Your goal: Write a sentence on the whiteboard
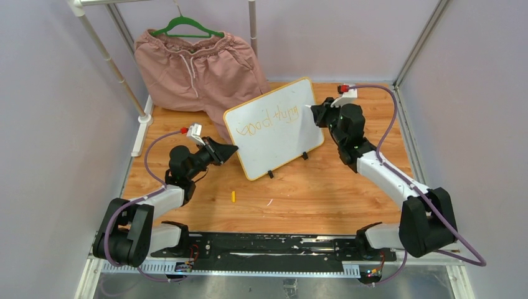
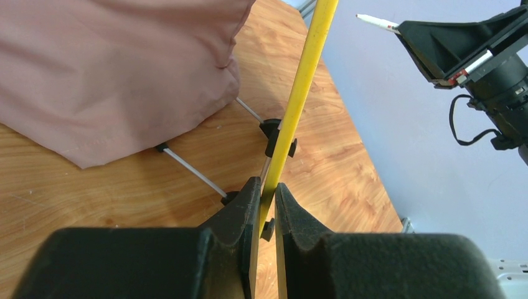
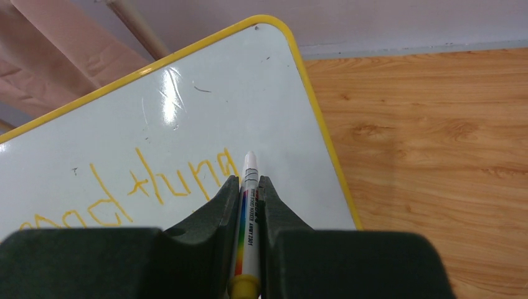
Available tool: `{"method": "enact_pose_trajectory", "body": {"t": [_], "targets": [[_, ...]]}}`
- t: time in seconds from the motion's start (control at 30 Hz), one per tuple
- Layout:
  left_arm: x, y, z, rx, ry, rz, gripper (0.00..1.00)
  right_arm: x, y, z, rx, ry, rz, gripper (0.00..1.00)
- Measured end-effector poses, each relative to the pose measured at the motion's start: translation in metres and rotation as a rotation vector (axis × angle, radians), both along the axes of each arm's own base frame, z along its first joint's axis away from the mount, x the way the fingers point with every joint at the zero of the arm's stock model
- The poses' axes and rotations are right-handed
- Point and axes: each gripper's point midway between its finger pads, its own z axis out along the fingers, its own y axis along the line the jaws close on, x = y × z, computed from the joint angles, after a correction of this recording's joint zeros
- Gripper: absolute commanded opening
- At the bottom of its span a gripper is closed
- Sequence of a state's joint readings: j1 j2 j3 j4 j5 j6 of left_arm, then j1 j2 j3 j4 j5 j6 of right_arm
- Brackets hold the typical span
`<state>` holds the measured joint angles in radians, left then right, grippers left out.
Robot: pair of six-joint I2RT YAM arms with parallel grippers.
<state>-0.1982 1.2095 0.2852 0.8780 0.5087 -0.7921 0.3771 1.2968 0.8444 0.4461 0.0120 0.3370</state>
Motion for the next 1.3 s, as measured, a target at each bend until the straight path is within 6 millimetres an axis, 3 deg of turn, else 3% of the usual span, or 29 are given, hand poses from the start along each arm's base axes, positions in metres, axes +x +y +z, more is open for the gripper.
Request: {"method": "enact_pose_trajectory", "body": {"t": [0.33,0.77,1.3], "targets": [[0.0,0.0,0.0,0.0,0.0,-0.001,0.16,0.015,0.009,-0.01,0.002,0.029,0.023,0.0],[0.0,0.0,0.0,0.003,-0.003,-0.001,0.16,0.021,0.012,0.003,0.017,-0.006,0.025,0.0],[0.0,0.0,0.0,0.003,-0.003,-0.001,0.16,0.027,0.007,-0.004,0.006,0.013,-0.009,0.0]]}}
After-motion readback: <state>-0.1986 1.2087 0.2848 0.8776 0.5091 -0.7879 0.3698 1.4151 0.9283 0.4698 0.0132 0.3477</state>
